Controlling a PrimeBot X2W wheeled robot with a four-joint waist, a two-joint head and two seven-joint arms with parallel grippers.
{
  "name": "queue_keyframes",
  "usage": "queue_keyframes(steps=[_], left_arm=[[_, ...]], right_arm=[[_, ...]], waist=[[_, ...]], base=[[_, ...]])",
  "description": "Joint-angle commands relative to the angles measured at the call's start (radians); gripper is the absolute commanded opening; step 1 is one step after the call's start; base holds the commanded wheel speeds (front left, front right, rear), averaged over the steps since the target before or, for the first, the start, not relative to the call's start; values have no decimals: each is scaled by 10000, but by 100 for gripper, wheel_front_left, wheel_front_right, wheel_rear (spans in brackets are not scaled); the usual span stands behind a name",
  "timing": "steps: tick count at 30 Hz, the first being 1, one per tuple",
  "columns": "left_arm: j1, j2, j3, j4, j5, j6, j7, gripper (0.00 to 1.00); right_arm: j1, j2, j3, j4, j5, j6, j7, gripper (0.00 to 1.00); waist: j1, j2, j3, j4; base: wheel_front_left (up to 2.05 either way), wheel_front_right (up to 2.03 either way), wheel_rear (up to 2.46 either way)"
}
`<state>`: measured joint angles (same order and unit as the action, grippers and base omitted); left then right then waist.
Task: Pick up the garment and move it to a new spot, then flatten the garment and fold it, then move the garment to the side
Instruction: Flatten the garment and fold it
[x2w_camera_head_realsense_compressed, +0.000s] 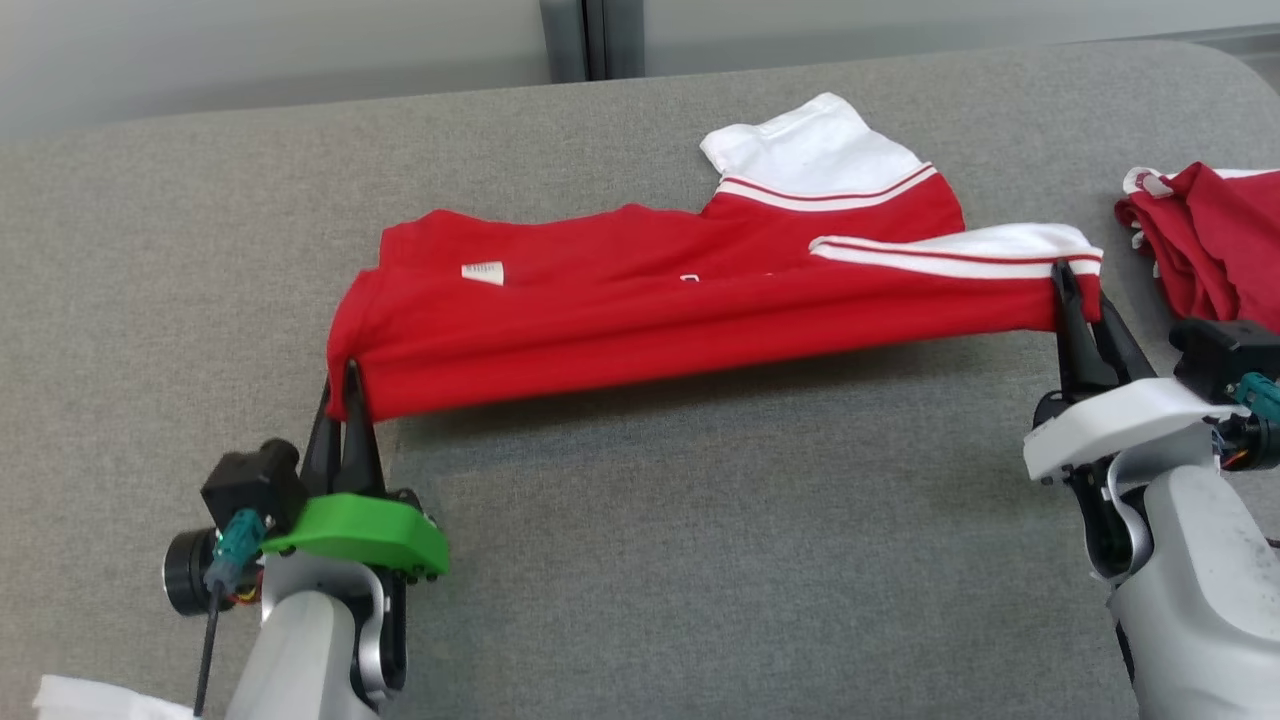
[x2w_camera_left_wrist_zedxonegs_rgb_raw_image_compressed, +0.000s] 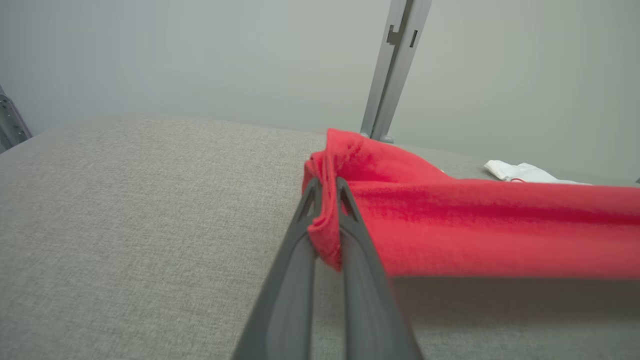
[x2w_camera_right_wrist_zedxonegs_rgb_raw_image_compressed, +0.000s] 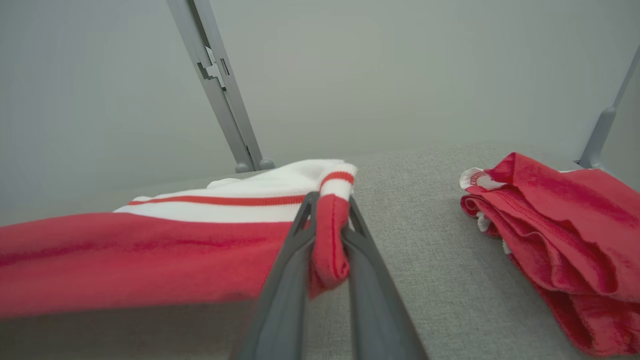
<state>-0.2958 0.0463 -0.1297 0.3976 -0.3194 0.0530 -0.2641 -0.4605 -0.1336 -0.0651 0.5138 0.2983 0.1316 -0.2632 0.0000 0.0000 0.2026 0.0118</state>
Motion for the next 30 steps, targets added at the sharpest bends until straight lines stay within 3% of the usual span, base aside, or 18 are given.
queue_keyframes(steps=[1, 14, 15, 16, 17, 24, 30], left_arm=[[408, 89, 78, 142, -57, 11, 5, 0], [3269, 97, -919, 849, -1000, 481, 5, 0], [3354, 97, -952, 857, -1029, 516, 5, 40], [3429, 97, -1010, 857, -1048, 537, 5, 77], [3442, 95, -1055, 860, -1056, 543, 5, 100], [2267, 77, -898, 478, -684, 582, 5, 100], [397, 75, -649, 902, -231, 276, 5, 100]], right_arm=[[377, -146, 83, 110, 151, -23, -15, 0], [3356, -114, 217, 689, 688, -26, -15, 0], [3465, -98, 191, 703, 684, -26, -15, 14], [3556, -94, 158, 714, 679, -24, -15, 44], [3578, -108, 139, 700, 662, -24, -17, 100], [2772, -281, 157, 358, 100, -20, -15, 100], [1490, -398, 474, 356, -256, -20, -1, 100]], waist=[[0, 0, -403, 37], [0, 0, -1061, 162], [0, 0, -1063, 176], [0, 0, -1052, 193], [0, 0, -1021, 211], [0, 0, -439, 291], [0, 0, 333, 344]], base=[[0, 0, 0], [0, 0, 0], [0, 0, 0], [0, 0, 0], [0, 0, 0], [0, 0, 0], [0, 0, 0]])
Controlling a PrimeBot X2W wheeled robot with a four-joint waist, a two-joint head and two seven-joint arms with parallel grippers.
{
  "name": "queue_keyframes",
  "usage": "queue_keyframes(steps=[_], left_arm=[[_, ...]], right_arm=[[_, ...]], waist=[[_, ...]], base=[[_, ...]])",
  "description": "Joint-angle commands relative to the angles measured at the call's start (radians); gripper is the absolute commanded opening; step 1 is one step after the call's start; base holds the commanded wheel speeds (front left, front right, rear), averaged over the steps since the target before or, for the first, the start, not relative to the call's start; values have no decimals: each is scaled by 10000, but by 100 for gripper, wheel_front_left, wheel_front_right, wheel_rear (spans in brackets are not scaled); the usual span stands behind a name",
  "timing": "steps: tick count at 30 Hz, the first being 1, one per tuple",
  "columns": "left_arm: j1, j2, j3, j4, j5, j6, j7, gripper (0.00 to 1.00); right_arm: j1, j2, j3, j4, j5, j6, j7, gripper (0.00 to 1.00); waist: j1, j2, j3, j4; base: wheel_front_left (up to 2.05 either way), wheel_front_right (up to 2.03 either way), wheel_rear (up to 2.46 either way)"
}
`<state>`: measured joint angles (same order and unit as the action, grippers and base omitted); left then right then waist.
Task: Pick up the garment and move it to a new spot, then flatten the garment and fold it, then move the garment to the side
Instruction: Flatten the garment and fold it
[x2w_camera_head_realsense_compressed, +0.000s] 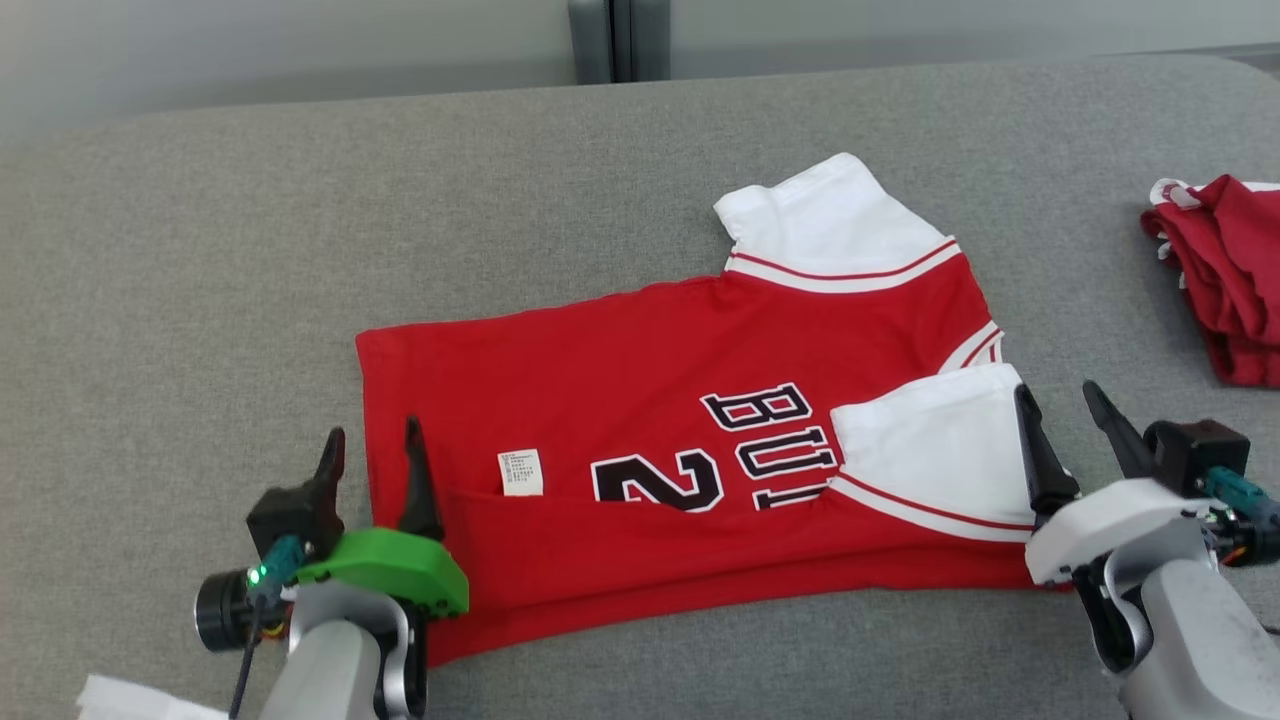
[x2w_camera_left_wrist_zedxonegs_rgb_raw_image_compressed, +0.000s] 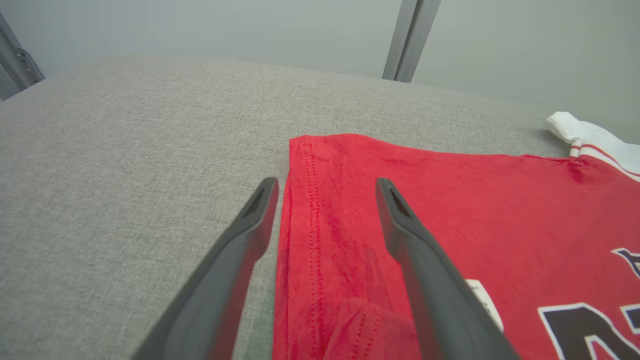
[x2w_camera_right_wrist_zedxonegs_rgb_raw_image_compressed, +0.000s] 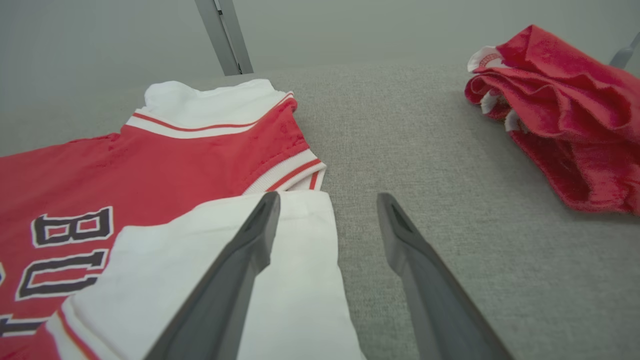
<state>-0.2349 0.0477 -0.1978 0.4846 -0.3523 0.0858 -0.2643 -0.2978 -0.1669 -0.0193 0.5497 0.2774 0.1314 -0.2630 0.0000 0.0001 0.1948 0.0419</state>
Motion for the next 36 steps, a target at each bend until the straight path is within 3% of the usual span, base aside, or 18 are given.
queue_keyframes(steps=[1, 18, 19, 21, 30, 36], left_arm=[[-584, 62, 106, 243, 194, -106, 7, 100], [-3776, 96, 879, 3134, 859, -689, 13, 100], [-3858, 88, 890, 3220, 899, -705, 18, 47], [-3941, 76, 824, 3339, 988, -733, 22, 0], [-4230, 64, 88, 2669, 683, -1020, 15, 0], [-4184, 52, -1014, 1771, 36, -831, 9, 0]], right_arm=[[-395, -100, 121, 27, -88, -18, 29, 100], [-3793, -809, 1942, 755, -464, -18, 355, 100], [-4003, -868, 2044, 825, -475, -18, 405, 100], [-4366, -934, 2166, 993, -427, -18, 487, 100], [-6189, -1160, 2522, 2163, -326, -18, 1444, 100], [-7365, -1391, 2537, 3410, -398, -18, 2184, 100]], waist=[[0, -1, 574, 40], [0, -1, 2394, 105], [0, -1, 2457, 143], [0, -1, 2557, 230], [0, -1, 2796, 958], [0, -1, 3030, 1648]], base=[[0, 0, 0], [0, 0, 0], [0, 0, 0], [0, 0, 0], [0, 0, 0], [0, 0, 0]])
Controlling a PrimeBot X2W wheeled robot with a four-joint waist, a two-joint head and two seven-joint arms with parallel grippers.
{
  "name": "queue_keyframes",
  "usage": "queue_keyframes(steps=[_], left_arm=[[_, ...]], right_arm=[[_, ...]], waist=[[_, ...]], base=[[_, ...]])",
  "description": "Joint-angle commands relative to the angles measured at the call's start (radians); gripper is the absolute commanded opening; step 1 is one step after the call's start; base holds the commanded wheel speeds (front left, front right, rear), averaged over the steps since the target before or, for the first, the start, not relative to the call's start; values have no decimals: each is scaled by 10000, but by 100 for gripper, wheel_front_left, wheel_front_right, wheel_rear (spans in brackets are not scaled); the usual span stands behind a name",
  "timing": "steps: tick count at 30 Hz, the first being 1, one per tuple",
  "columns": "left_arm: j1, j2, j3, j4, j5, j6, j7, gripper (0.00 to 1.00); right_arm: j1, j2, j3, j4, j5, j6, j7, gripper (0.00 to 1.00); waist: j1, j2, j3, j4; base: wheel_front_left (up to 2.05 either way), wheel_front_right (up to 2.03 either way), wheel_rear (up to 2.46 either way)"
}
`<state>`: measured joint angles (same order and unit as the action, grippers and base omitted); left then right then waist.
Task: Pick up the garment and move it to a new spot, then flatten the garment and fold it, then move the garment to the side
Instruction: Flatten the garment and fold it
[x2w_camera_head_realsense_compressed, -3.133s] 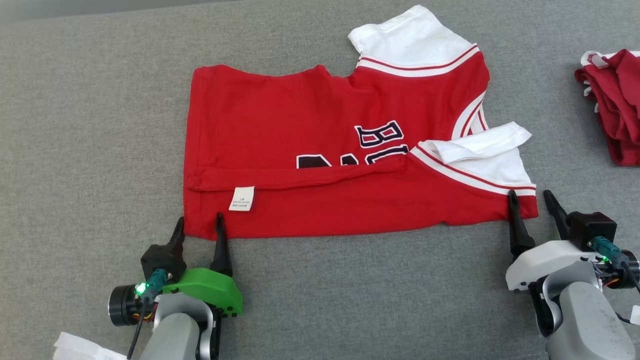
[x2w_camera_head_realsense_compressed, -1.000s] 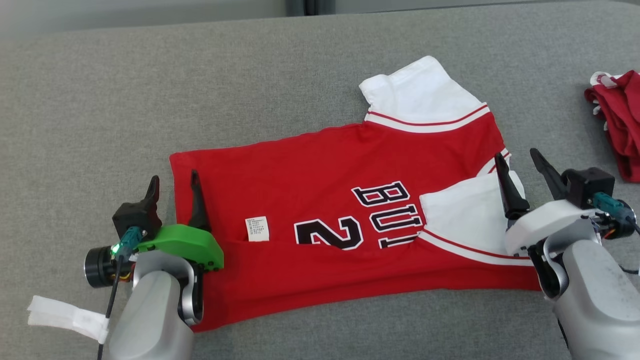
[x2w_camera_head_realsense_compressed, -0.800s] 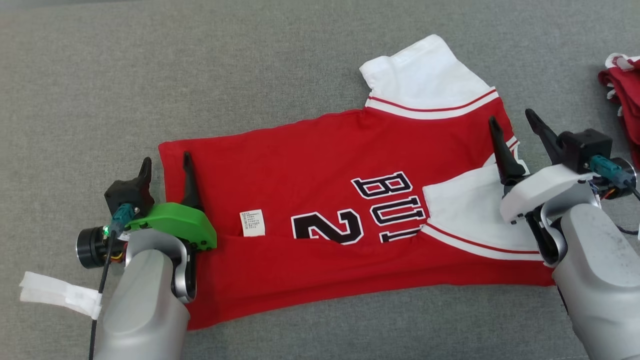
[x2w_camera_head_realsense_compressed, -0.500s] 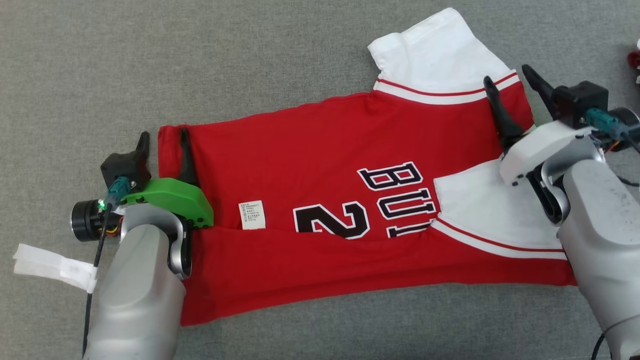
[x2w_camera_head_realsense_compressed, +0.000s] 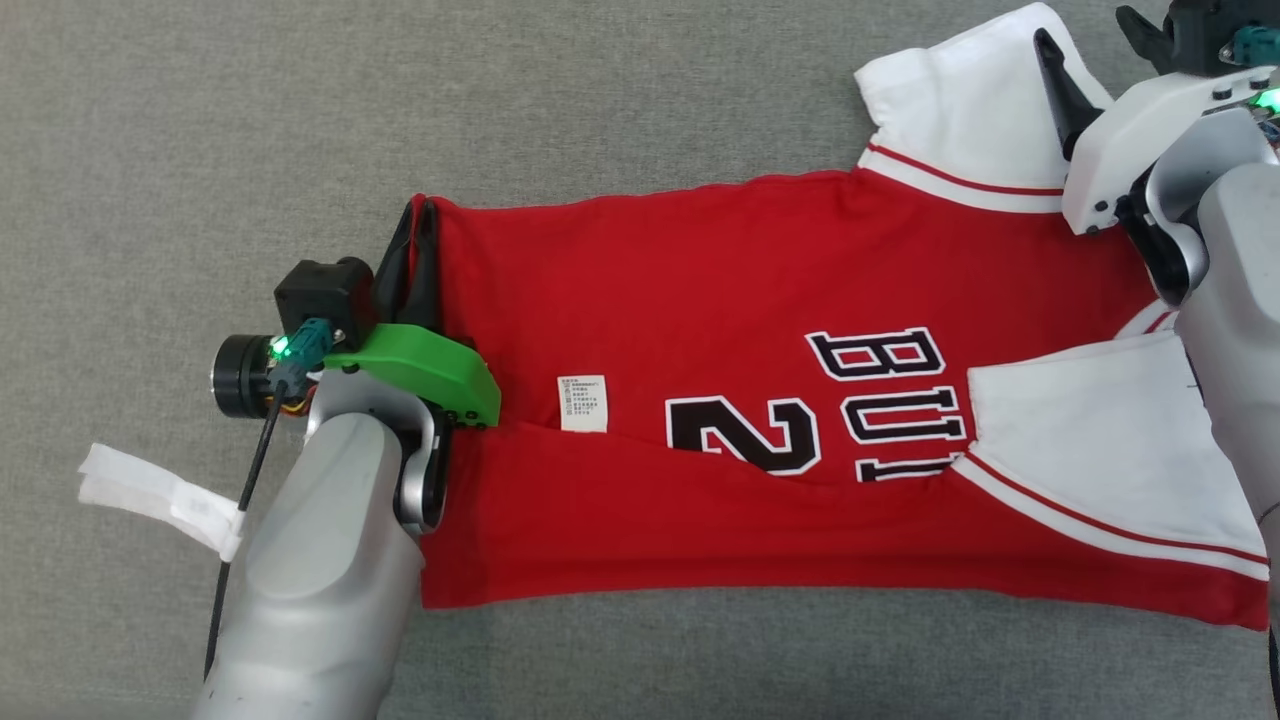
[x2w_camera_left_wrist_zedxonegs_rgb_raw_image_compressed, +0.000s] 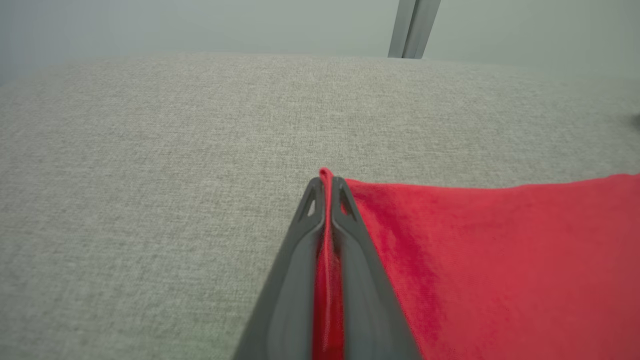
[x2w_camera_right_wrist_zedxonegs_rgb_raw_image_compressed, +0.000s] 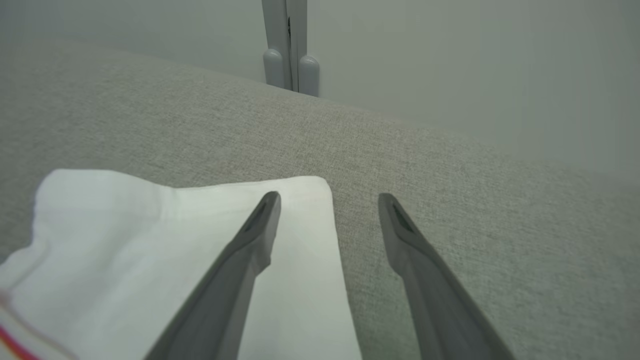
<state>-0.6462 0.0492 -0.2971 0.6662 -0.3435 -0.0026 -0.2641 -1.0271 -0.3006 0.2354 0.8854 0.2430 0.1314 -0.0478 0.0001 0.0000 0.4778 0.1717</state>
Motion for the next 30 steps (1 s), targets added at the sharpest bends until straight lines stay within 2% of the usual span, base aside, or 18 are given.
queue_keyframes(steps=[1, 5, 6, 7, 8, 13, 18, 22, 30], left_arm=[[-68, 39, -183, -155, -150, 91, 5, 0], [55, 39, -797, -541, -616, 336, 7, 0], [75, 39, -917, -626, -675, 403, 5, 0], [89, 38, -992, -703, -741, 445, 5, 0], [101, 41, -1059, -796, -788, 514, 5, 0], [89, 39, -876, -1323, -626, 849, 5, 0], [167, 47, -343, -2038, -314, 933, 5, 0], [400, 50, 78, -2343, 26, 823, 5, 0], [1037, 45, 777, -2359, 519, 435, 5, 0]], right_arm=[[-207, -69, 11, 245, -71, -18, 153, 100], [-634, -89, 124, 1011, -5, -18, 556, 100], [-682, -39, 192, 1172, 76, -18, 631, 45], [-697, -5, 229, 1273, 157, -18, 657, 9], [-714, -5, 300, 1367, 208, -15, 598, 0], [-1172, -458, -13, 1480, -142, -19, -762, 0], [-1524, -401, -732, 1488, -552, -19, -2000, 0], [-1431, -66, -1356, 1185, -658, -19, -2167, 0], [340, 469, -2086, -1032, -264, -18, -2175, 0]], waist=[[-1, 0, 242, 437], [-1, 0, 343, 682], [-1, 0, 350, 719], [-1, 0, 351, 741], [-1, 0, 348, 756], [-1, 0, 316, 700], [-1, 0, 190, 514], [-1, 0, -28, 273], [-1, 0, -762, -382]], base=[[0, 0, 0], [0, 0, 0], [0, 0, 0], [0, 0, 0], [0, 0, 0], [0, 0, 0], [0, 0, 0], [0, 0, 0], [0, 0, 0]])
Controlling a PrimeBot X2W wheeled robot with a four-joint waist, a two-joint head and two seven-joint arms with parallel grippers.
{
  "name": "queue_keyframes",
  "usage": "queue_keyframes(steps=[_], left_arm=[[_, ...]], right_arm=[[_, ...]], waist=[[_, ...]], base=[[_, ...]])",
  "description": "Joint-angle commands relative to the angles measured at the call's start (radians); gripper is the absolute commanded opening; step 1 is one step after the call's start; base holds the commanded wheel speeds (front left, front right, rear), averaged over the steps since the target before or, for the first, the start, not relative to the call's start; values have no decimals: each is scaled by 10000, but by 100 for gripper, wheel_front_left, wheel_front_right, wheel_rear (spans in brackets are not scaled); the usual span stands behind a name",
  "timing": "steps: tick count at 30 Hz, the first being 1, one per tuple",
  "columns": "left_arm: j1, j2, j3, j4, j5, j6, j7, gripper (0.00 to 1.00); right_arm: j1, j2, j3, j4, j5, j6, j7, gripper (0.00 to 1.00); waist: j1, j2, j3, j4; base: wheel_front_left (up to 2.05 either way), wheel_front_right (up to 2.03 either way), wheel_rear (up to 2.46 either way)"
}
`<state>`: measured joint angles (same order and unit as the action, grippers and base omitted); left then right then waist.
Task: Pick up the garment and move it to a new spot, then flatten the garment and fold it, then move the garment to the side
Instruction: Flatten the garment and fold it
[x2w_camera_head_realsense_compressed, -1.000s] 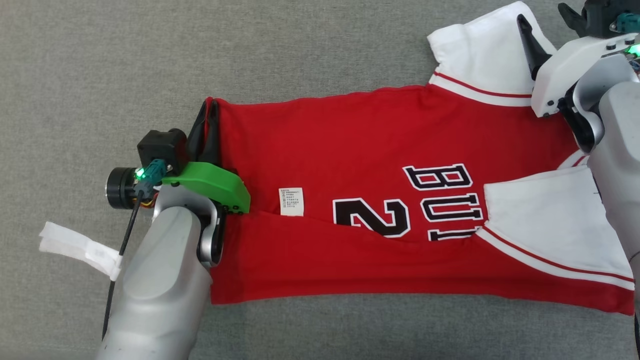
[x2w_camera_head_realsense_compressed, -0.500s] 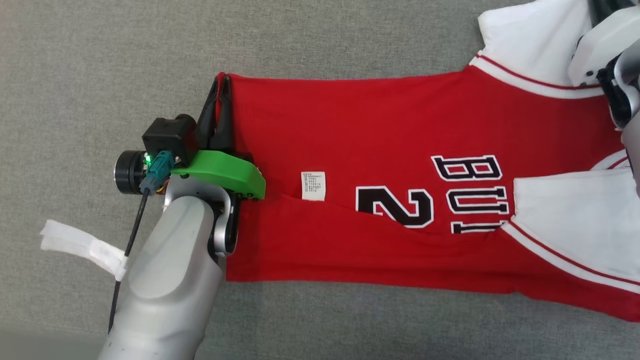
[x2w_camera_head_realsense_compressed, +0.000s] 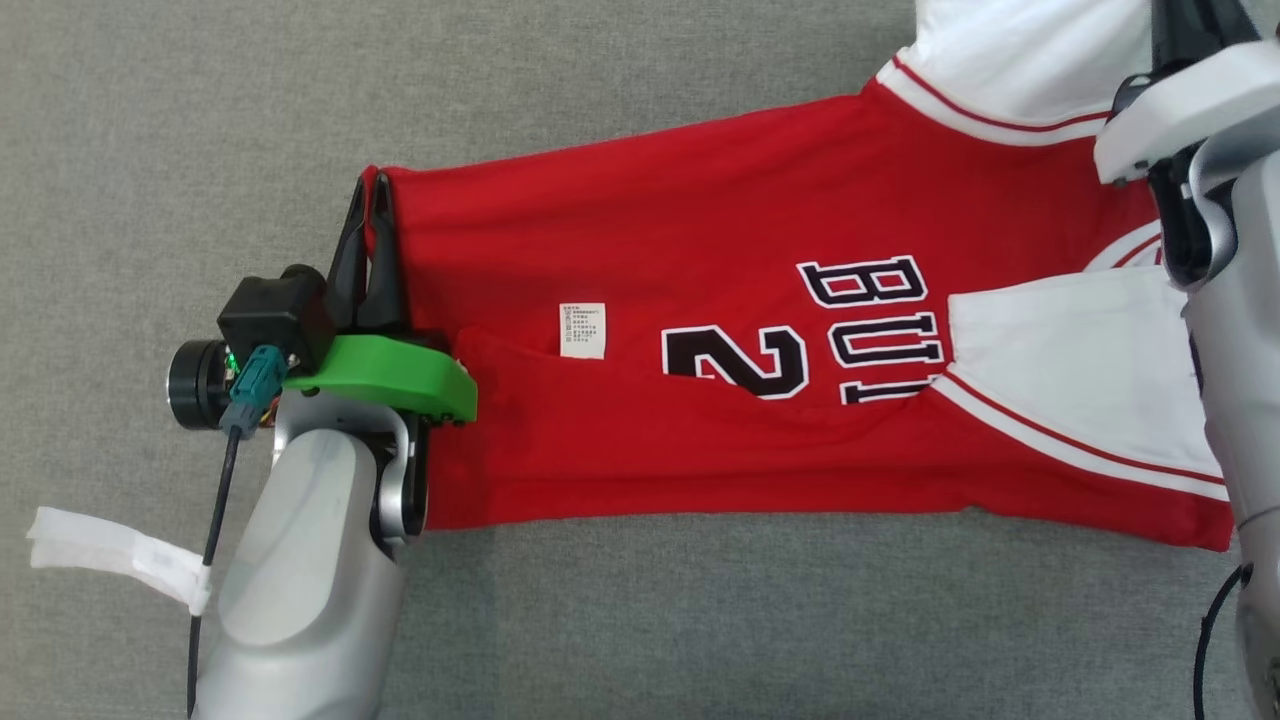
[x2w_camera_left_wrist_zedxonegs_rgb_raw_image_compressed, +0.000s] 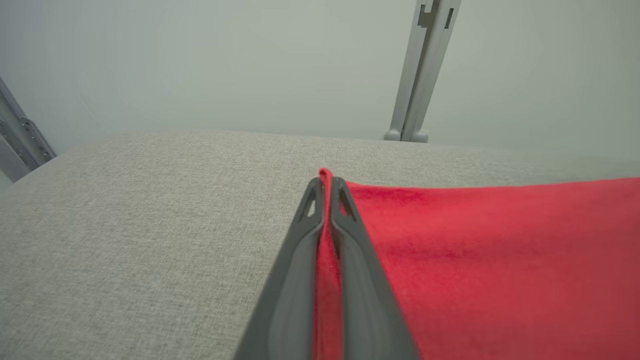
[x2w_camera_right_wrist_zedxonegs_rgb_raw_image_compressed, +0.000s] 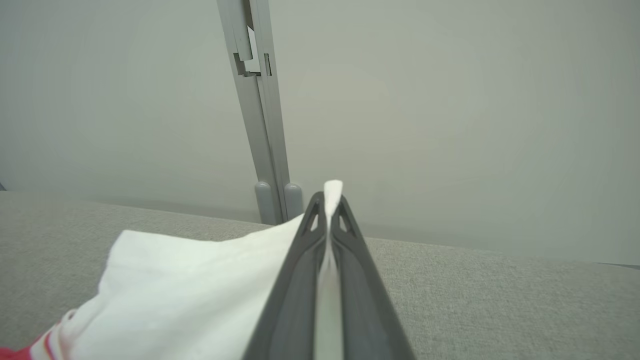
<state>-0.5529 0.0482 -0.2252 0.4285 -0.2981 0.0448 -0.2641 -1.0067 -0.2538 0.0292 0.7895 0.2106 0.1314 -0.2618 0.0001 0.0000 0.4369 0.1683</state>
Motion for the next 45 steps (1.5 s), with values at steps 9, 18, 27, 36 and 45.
queue_keyframes(steps=[9, 18, 27, 36, 45], left_arm=[[1311, 59, 886, 293, 726, -540, 5, 0], [2651, 59, 1282, 297, 690, -804, 5, 0], [3537, 59, 1126, 472, 647, -573, 6, 100], [4514, 49, 987, -738, 424, 218, 6, 100], [4187, 53, 160, -1045, 167, 393, 6, 100]], right_arm=[[3519, 408, -271, -2294, 1031, -18, -36, 0], [6050, 965, -567, -3025, 1555, -18, -37, 0], [7174, 1369, -821, -2646, 1430, -18, -39, 100], [6717, 1261, -849, -2742, 1006, -18, -40, 100], [5535, 832, -728, -779, 201, -18, 429, 100]], waist=[[-1, 0, -1375, -1175], [-1, 0, -1989, -1508], [-1, 0, -2339, -1410], [-1, 0, -2315, -1172], [-1, 0, -2135, -592]], base=[[0, 0, 0], [0, 0, 0], [0, 0, 0], [0, 0, 0], [0, 0, 0]])
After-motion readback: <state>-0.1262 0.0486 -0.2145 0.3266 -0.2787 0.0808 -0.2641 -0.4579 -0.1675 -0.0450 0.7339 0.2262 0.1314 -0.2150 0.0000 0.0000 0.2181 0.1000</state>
